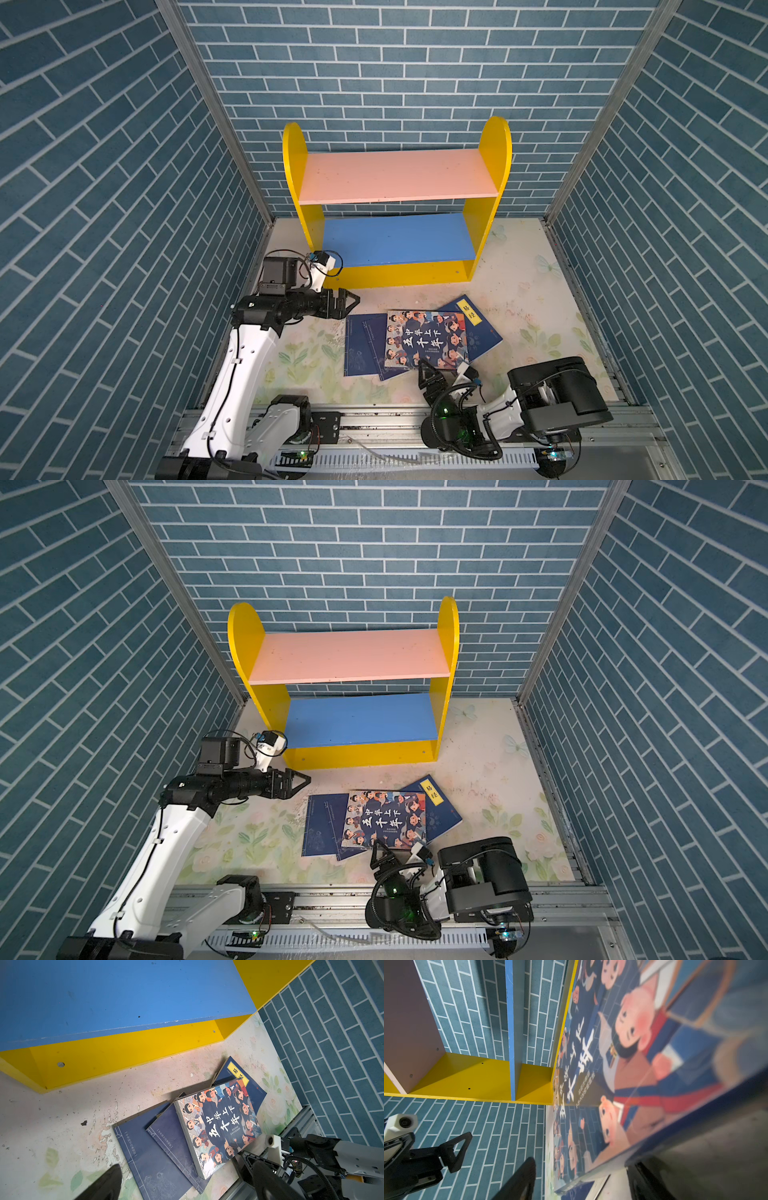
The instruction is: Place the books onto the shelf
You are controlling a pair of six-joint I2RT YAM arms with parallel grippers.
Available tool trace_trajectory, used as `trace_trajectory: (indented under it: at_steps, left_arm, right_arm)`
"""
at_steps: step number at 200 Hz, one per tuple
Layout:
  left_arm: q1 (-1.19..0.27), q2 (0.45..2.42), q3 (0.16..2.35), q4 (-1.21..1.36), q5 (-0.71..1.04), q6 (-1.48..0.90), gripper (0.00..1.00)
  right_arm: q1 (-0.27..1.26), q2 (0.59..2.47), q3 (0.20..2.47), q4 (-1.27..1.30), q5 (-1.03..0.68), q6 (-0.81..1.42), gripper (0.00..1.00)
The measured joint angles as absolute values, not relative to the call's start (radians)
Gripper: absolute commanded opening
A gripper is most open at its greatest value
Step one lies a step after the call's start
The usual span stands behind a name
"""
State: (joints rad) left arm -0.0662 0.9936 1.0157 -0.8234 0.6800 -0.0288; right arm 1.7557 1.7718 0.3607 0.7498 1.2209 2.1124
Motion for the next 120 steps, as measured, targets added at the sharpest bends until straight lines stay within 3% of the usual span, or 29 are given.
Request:
trace_trajectory:
  at_steps: [58,120]
  left_arm:
    - [-0.066,0.984,1.016,-0.825,0.692,-0.036,1.00]
    - [-0.068,0.975,1.014,-0.824,0.736,-0.076,1.00]
  right_arm:
    - [1.754,1.761,0.336,0.761,1.229,2.117,0.67]
    - [1.741,1.830,0.330,0.875,1.256,2.116,0.53]
